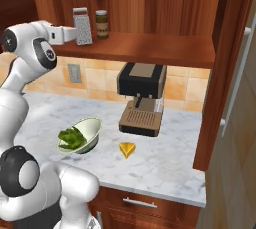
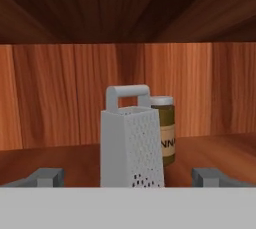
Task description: Pick the cheese from the fridge and the cheese grater from the cabinet and place them next to the salad bowl.
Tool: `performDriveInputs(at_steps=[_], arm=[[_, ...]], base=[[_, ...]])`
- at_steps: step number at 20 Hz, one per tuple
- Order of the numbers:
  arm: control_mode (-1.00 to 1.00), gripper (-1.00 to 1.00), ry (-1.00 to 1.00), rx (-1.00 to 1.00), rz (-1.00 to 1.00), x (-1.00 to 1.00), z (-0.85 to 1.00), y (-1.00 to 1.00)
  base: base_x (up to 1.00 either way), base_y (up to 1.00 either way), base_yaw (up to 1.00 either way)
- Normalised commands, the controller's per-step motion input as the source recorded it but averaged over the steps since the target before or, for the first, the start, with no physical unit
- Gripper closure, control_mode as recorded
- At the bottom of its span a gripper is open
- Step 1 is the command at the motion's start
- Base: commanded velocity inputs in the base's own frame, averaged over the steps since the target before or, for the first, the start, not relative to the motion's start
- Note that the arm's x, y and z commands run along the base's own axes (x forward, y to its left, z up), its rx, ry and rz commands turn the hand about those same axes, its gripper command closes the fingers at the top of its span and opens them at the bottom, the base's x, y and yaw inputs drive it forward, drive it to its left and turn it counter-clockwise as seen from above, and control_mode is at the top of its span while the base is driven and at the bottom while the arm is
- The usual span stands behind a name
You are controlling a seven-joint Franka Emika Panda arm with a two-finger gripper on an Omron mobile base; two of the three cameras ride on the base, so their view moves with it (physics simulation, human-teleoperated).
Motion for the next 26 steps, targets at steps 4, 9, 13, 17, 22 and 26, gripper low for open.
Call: performDriveInputs(at_steps=[4,9,13,17,22,26], arm=[[-1.0,-1.0,0.03,0.0,-0.06,0.32,0.0,-0.03],[-1.0,-1.0,0.0,0.0,0.0,0.29,0.0,-0.06],[-1.0,-1.0,0.0,0.0,-0.02,0.22,0.0,-0.01],[-1.0,-1.0,0.0,0.0,-0.07,0.17,0.0,0.0],[-1.0,-1.0,0.0,0.0,-0.11,0.12,0.0,0.03],[-1.0,-1.0,0.01,0.0,-0.11,0.1,0.0,0.09]], base=[[0.0,0.0,0.0],[0.0,0.0,0.0],[0.0,0.0,0.0],[0.0,0.0,0.0],[0.0,0.0,0.0],[0.0,0.0,0.0]])
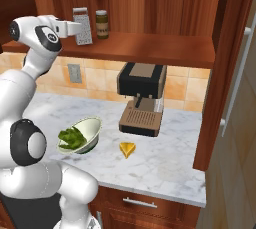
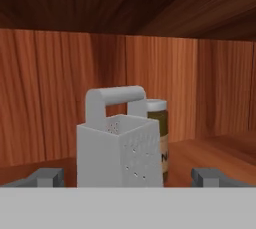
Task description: Pick the cheese from the fridge and the cheese grater from the cabinet and place them next to the salad bowl.
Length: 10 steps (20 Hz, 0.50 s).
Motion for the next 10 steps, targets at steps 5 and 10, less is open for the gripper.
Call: performDriveInputs(at_steps=[5,10], arm=[[-1.0,-1.0,0.0,0.0,-0.09,0.1,0.0,0.08],[-1.0,-1.0,0.01,0.0,-0.08,0.15,0.0,0.0]], base=[[0.0,0.0,0.0],[0.0,0.0,0.0]])
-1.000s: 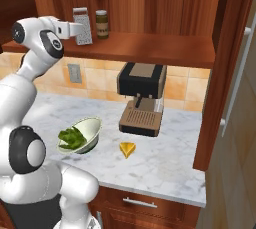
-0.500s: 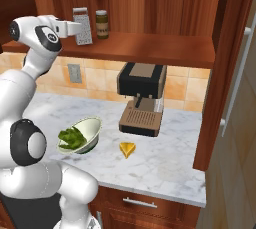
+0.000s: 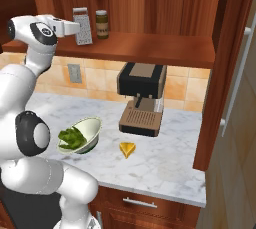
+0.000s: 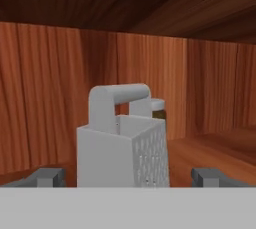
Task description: Pick the cheese from the fridge and the cheese grater from the cabinet and place them next to the salad bowl.
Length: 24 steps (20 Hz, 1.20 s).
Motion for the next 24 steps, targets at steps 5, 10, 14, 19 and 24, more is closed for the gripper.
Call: performDriveInputs(at_steps=[5,10,14,19,24], arm=[[-1.0,-1.0,0.02,0.0,-0.08,0.18,0.0,0.01],[-1.0,-1.0,0.02,0.0,-0.09,0.18,0.0,0.03],[-1.0,-1.0,0.02,0.0,-0.09,0.19,0.0,0.0],[-1.0,-1.0,0.03,0.0,-0.06,0.18,0.0,0.0],[-1.0,1.0,0.04,0.0,-0.04,0.14,0.0,0.0]], base=[[0.0,0.0,0.0],[0.0,0.0,0.0],[0.0,0.0,0.0],[0.0,0.0,0.0],[0.0,0.0,0.0]])
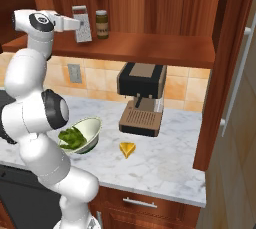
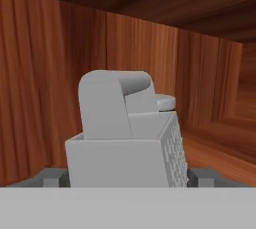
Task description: Pick the cheese from the fridge and the cheese grater from the cabinet and place them next to the salad bowl.
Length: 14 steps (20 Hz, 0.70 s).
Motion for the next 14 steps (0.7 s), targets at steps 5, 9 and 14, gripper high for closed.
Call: performDriveInputs(at_steps=[5,9,14], arm=[[-1.0,1.0,0.01,0.0,-0.01,0.06,0.0,0.0],[-1.0,1.0,0.0,0.0,0.0,0.04,0.0,0.0],[-1.0,1.0,0.0,0.0,0.0,0.0,0.0,0.0]], base=[[0.0,0.0,0.0],[0.0,0.0,0.0],[0.0,0.0,0.0]])
